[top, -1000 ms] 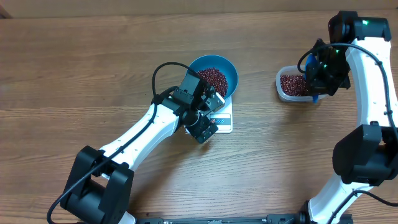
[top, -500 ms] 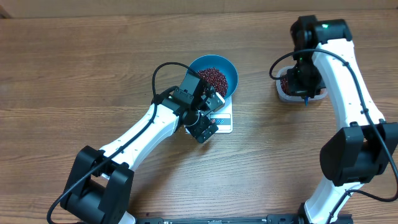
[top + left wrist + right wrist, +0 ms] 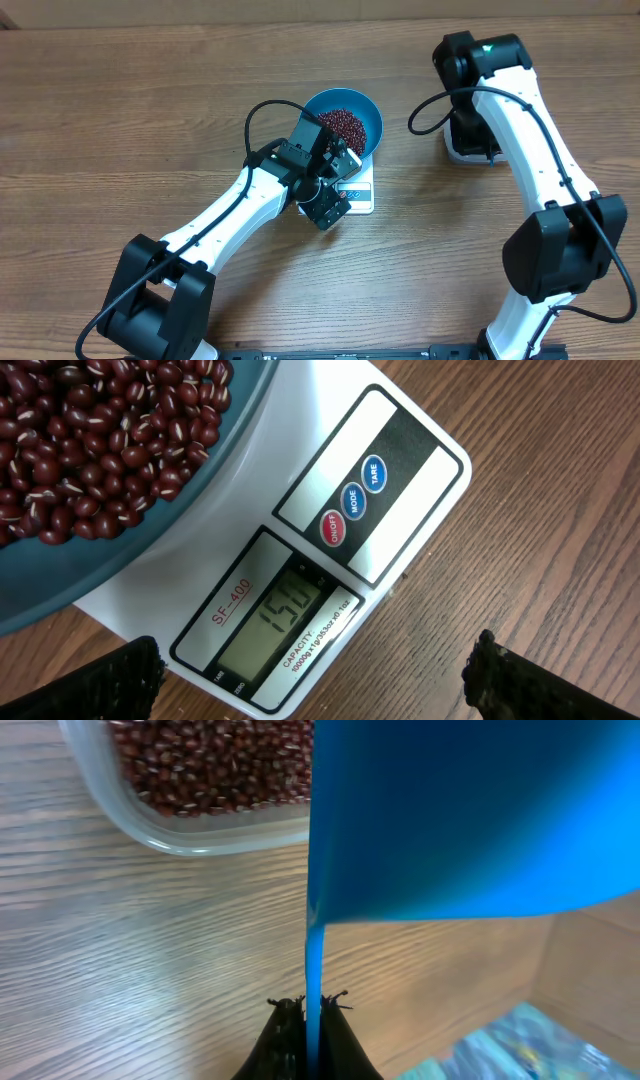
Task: Scoop item into bowl and weigh 150g on scale
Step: 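Lower the blue scoop into the bean tub with the right gripper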
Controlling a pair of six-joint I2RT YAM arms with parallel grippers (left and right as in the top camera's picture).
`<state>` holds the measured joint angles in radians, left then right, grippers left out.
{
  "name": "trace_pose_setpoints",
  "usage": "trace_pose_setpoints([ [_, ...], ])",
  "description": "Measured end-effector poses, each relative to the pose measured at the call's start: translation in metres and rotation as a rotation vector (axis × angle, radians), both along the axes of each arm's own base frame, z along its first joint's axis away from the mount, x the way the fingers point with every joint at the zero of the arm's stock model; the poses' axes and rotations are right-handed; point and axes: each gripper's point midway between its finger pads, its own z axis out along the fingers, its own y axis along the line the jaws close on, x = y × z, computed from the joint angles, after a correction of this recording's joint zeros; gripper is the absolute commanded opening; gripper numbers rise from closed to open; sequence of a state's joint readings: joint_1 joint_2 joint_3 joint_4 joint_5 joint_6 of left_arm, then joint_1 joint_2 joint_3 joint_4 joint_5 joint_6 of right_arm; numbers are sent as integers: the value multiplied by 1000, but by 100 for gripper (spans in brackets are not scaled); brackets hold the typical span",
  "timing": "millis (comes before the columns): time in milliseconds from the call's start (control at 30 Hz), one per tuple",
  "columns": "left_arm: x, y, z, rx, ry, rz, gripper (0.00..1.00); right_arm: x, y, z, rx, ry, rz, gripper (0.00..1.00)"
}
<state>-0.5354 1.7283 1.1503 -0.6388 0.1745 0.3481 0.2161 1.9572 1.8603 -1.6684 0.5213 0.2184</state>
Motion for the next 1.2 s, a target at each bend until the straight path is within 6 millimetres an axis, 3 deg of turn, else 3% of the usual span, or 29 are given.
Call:
trace_pose_setpoints([
  [233, 0, 0, 0, 0, 0, 0, 100, 7, 4, 6, -63, -54, 9, 4],
  [467, 0, 0, 0, 0, 0, 0, 100, 7, 5, 2, -22, -47, 5, 4],
  [567, 0, 0, 0, 0, 0, 0, 99, 5, -8, -3, 33, -27, -49, 4],
  [767, 0, 0, 0, 0, 0, 0, 100, 11, -2, -21, 362, 12, -29, 4],
  [900, 0, 0, 0, 0, 0, 0, 100, 19, -10, -24, 524, -26, -60, 4],
  [1200, 0, 0, 0, 0, 0, 0, 100, 22, -29, -6, 981, -141, -90, 4],
])
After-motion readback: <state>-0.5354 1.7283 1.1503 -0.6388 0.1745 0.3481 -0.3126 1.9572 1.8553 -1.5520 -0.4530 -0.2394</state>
